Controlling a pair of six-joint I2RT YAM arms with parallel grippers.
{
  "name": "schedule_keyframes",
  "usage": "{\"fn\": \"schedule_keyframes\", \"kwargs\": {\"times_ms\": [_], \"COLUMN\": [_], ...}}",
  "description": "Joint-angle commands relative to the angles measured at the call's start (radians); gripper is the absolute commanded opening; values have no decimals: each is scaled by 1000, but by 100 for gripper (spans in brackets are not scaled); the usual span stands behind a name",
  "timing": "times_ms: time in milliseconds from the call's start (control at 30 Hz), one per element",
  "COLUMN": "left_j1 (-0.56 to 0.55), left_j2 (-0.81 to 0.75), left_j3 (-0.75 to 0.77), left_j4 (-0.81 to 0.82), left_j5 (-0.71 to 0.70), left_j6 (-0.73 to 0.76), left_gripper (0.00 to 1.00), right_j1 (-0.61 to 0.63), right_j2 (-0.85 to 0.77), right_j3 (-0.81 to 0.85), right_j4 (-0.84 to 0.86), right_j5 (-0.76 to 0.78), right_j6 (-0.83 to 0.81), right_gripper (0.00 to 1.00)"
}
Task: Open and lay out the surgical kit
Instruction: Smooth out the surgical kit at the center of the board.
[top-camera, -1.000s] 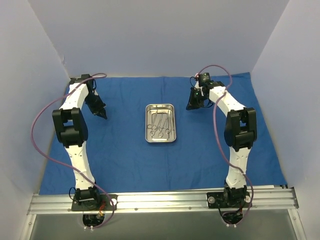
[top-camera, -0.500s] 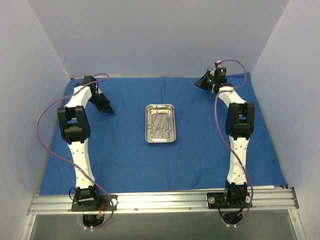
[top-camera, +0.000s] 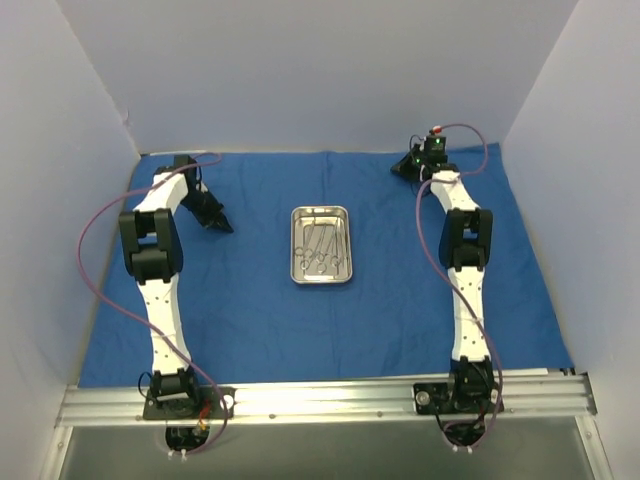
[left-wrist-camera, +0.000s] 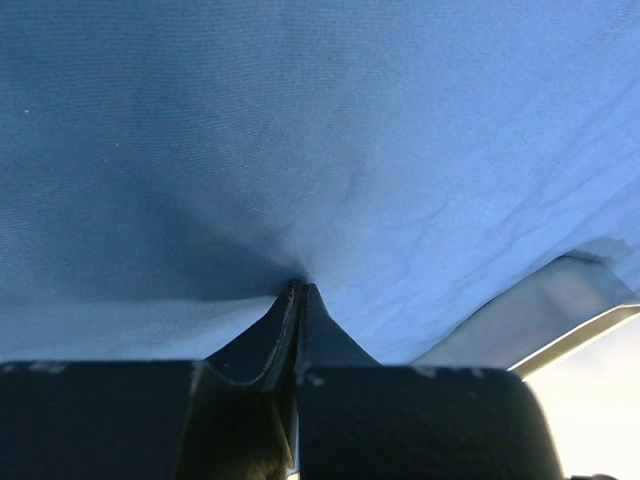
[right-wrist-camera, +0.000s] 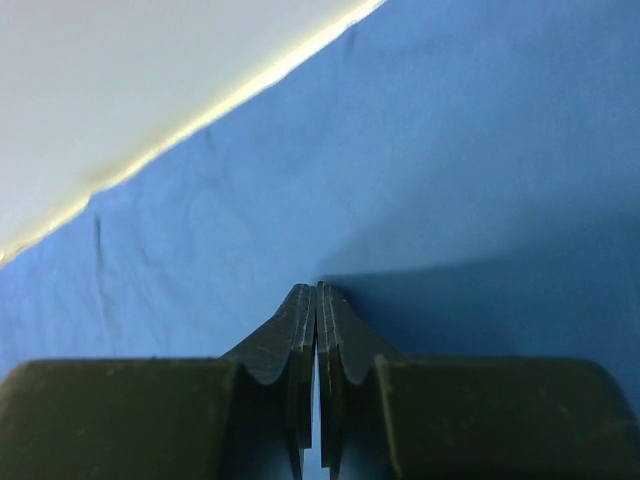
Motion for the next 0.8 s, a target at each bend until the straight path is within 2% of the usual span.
{"fn": "schedule_keyframes", "kwargs": {"times_ms": [0,167,300,433,567,767], "left_j1": [1,24,28,28,21,7], "left_j2": [70,122,153,106,46,24], "left_j3": [48,107,153,175,189,203], "left_j4": [-21,-41,-77,-73,-70,-100], "left_j5": [-33,-30,-30,-29,-12,4], "left_j6": [-4,0,36,50,51,48], "left_gripper": [2,2,2,2,2,2], "right_j1": [3,-56,-63,-62,-71,-60], "right_j2": [71,190,183,77,-59,-191], "right_j3": [89,227,194,187,135,-18], "right_j4": [-111,-126,-41,53,70,-120], "right_j5": [138,161,98,11,-32,-61], "right_j6": [24,71,95,52,21,-29], "right_gripper": [0,0,0,0,0,0]}}
